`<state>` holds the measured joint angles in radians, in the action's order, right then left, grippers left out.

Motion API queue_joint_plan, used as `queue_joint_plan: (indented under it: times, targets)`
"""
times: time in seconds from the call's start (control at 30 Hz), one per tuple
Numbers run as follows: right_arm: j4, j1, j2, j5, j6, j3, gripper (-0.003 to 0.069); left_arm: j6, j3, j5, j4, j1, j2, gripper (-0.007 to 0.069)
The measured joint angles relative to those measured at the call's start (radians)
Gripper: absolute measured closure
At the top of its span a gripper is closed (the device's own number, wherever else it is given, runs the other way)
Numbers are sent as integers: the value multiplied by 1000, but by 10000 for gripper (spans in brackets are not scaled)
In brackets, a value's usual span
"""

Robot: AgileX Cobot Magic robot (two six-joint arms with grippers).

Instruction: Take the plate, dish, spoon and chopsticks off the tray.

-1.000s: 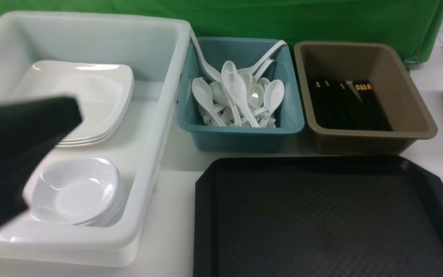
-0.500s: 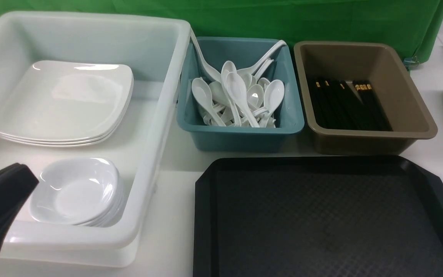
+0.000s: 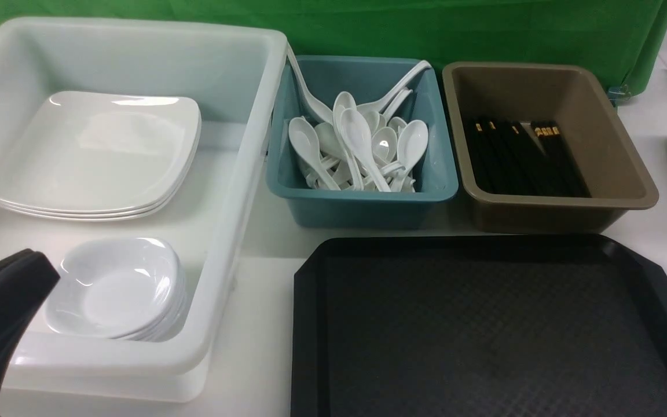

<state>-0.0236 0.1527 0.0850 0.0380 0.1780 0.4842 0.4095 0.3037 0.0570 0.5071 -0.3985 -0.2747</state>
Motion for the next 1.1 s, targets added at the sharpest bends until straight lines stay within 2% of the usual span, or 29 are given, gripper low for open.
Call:
queue_joint_plan:
  times: [0.17, 0.2, 0.23, 0.4, 0.5, 0.6, 0.8, 1.1]
  targets:
    - [0, 0, 0, 0, 0, 0, 484, -95, -41, -3, -201, 49, 34, 615]
    - [0, 0, 0, 0, 0, 0, 480, -144, -74, -3, -246, 101, 61, 615]
    - [0, 0, 0, 0, 0, 0, 480, -156, -83, -3, -255, 116, 69, 615]
    - [0, 0, 0, -1, 0, 0, 470, -226, -232, -1, -336, 323, 184, 615]
    - [0, 0, 0, -1, 0, 0, 466, -243, -295, 5, -382, 382, 240, 615]
    - [0, 0, 0, -1, 0, 0, 463, -251, -309, 25, -416, 399, 268, 615]
    - [0, 0, 0, -2, 0, 0, 449, -253, -310, 159, -437, 400, 273, 615]
    - [0, 0, 0, -2, 0, 0, 444, -256, -310, 170, -438, 400, 273, 615]
